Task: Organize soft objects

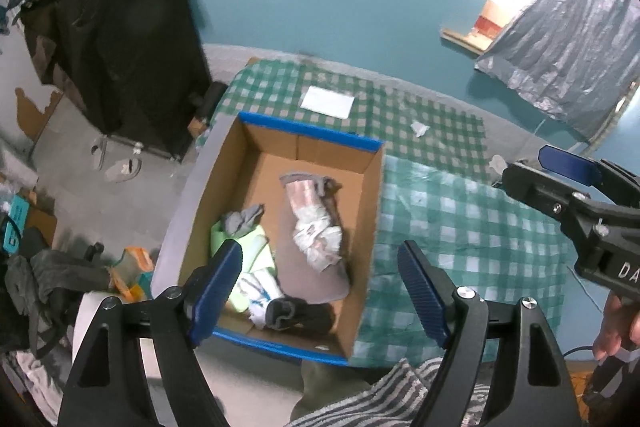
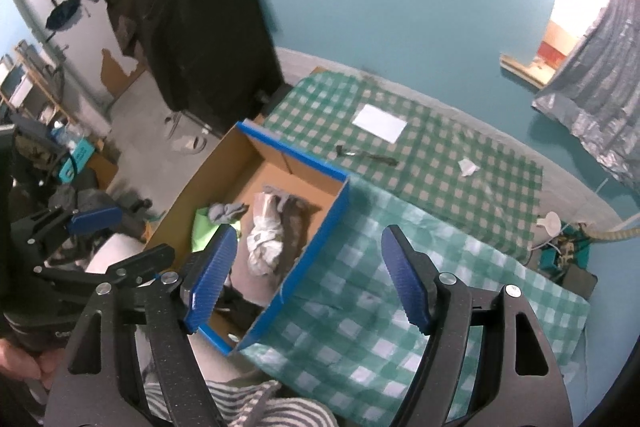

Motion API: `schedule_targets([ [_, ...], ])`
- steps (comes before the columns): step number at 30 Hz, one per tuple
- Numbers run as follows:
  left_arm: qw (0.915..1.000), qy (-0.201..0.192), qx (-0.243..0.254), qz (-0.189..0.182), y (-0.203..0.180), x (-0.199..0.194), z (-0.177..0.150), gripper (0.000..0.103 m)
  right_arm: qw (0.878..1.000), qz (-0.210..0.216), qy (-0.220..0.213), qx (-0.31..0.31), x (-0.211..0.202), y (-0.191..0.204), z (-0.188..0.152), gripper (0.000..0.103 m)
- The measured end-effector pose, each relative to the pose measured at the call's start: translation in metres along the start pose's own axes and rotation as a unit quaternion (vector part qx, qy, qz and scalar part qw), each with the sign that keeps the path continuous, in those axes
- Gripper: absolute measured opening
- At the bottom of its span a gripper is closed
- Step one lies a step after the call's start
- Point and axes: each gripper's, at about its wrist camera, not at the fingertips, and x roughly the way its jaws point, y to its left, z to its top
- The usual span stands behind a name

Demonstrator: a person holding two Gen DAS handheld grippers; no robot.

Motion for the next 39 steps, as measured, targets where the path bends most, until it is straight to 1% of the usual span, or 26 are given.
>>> schedule_targets([
  [6,0.9986,-0.031,0.039,0.014,-0.020,-0.017,-0.006,0.082,0.999,-0.017,-0.029,0.019,-0.024,-0.011,-0.008,0.074],
  [7,0.9982,-0.036,0.044,0.016,-0.023,-0.021,-0.006,0.087,0.999,-0.020,-0.031,0.020,-0.026,-0.013,-0.010,0.074],
  [8,0.9979,-0.041,0.048,0.018,-0.026,-0.025,-0.007,0.089,0.999,-0.021,-0.032,0.021,-0.029,-0.015,-0.011,0.074],
  [10,0.9970,-0.058,0.048,0.016,-0.031,-0.036,-0.008,0.089,0.999,-0.026,-0.035,0.026,-0.032,-0.018,-0.015,0.074],
  [12,0.9967,-0.064,0.047,0.014,-0.034,-0.042,-0.009,0.089,0.998,-0.028,-0.037,0.032,-0.036,-0.023,-0.019,0.074],
  [16,0.9972,-0.059,0.043,0.017,-0.039,-0.047,-0.010,0.089,0.998,-0.035,-0.042,0.043,-0.046,-0.029,-0.028,0.074],
  [23,0.9980,-0.048,0.040,0.009,-0.045,-0.044,-0.016,0.089,0.996,-0.045,-0.053,0.055,-0.063,-0.034,-0.038,0.075],
  [30,0.9982,-0.044,0.041,0.006,-0.047,-0.042,-0.018,0.089,0.995,-0.047,-0.050,0.066,-0.063,-0.038,-0.043,0.075],
  [39,0.9983,-0.041,0.040,0.009,-0.045,-0.038,-0.020,0.089,0.996,-0.044,-0.047,0.064,-0.063,-0.038,-0.045,0.075],
])
